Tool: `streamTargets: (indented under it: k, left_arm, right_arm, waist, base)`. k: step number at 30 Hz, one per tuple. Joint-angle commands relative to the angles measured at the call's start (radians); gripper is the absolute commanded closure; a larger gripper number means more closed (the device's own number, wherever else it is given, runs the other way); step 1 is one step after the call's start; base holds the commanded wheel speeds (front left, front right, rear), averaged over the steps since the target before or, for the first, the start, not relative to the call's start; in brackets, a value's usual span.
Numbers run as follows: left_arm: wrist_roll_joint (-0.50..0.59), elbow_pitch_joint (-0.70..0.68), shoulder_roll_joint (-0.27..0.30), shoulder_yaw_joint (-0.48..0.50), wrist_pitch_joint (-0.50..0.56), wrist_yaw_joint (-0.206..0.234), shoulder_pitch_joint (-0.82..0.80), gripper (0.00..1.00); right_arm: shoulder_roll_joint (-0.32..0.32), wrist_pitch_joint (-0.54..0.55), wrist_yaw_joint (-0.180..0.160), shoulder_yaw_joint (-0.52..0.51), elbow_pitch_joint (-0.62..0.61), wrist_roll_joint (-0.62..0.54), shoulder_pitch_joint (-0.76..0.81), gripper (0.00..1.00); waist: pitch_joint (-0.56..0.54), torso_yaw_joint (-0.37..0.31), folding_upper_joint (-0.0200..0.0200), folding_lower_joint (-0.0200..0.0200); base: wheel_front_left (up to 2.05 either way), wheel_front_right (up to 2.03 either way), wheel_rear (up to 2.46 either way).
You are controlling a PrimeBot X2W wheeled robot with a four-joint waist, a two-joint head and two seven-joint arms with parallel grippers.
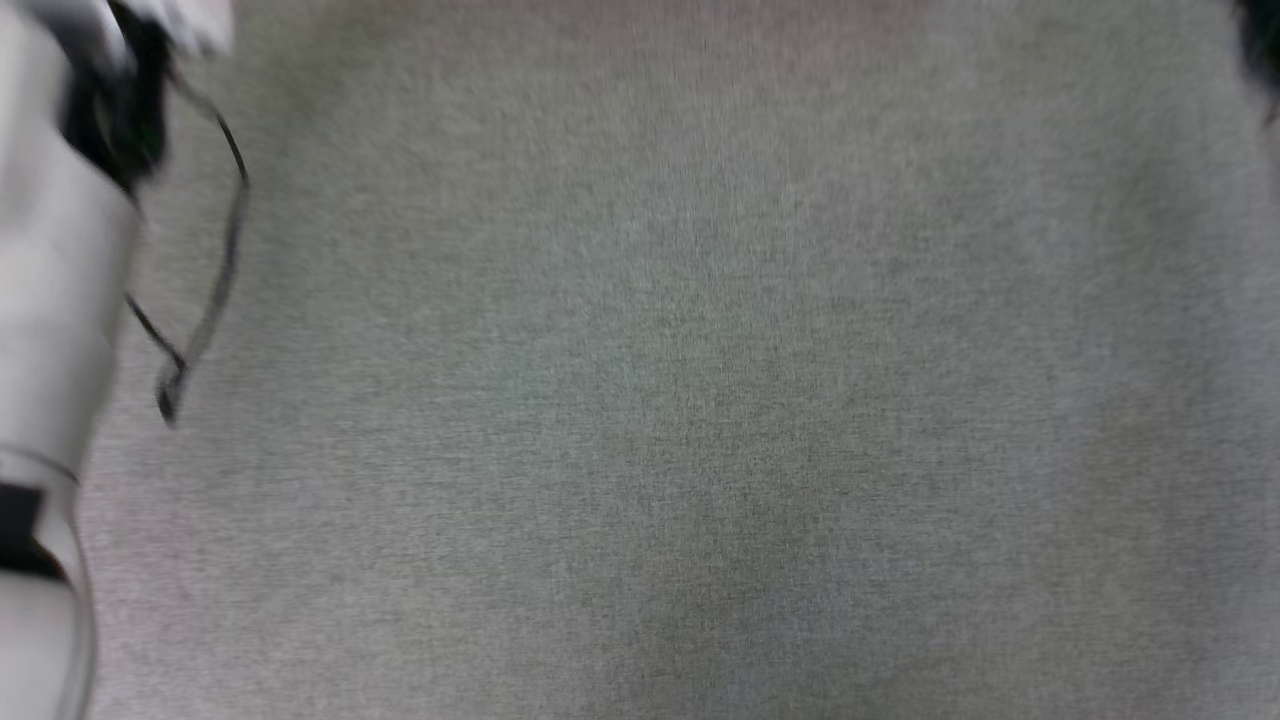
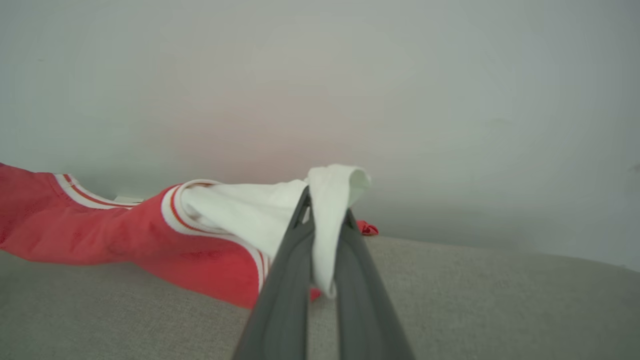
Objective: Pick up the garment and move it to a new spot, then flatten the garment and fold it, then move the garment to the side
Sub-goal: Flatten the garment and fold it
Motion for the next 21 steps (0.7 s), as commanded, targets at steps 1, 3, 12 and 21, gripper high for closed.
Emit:
streamTargets:
  k: [1,3,12,21]
  left_arm:
    - [-0.005,0.001,-0.004,0.003,-0.014,-0.004,0.046,1.0]
    - [-0.024,-0.006,-0.013,0.009,-0.025,-0.012,0.139,1.0]
    - [-0.042,-0.163,-0.009,0.07,-0.045,0.045,0.575,1.0]
    - [-0.031,-0.48,0.034,0.143,-0.045,0.194,1.018,1.0]
  right_arm:
    - [-0.017,-0.008,-0.001,0.015,-0.01,0.016,0.05,1.0]
    - [-0.028,-0.016,-0.001,0.045,-0.035,0.055,0.141,1.0]
    - [-0.108,0.012,-0.001,0.117,-0.206,0.155,0.592,1.0]
    - [-0.143,0.103,-0.001,0.011,-0.42,0.154,1.018,1.0]
  waist:
    - [-0.074,0.015,0.0,-0.0001]
    - [-0.127,0.022,0.0,-0.0001]
    - [-0.358,0.045,0.0,-0.0001]
    - [-0.479,0.047,0.0,-0.0001]
  base:
    - [0.0,0.0,0.0]
    - [0.0,0.0,0.0]
    - [0.0,0.0,0.0]
    - [0.0,0.0,0.0]
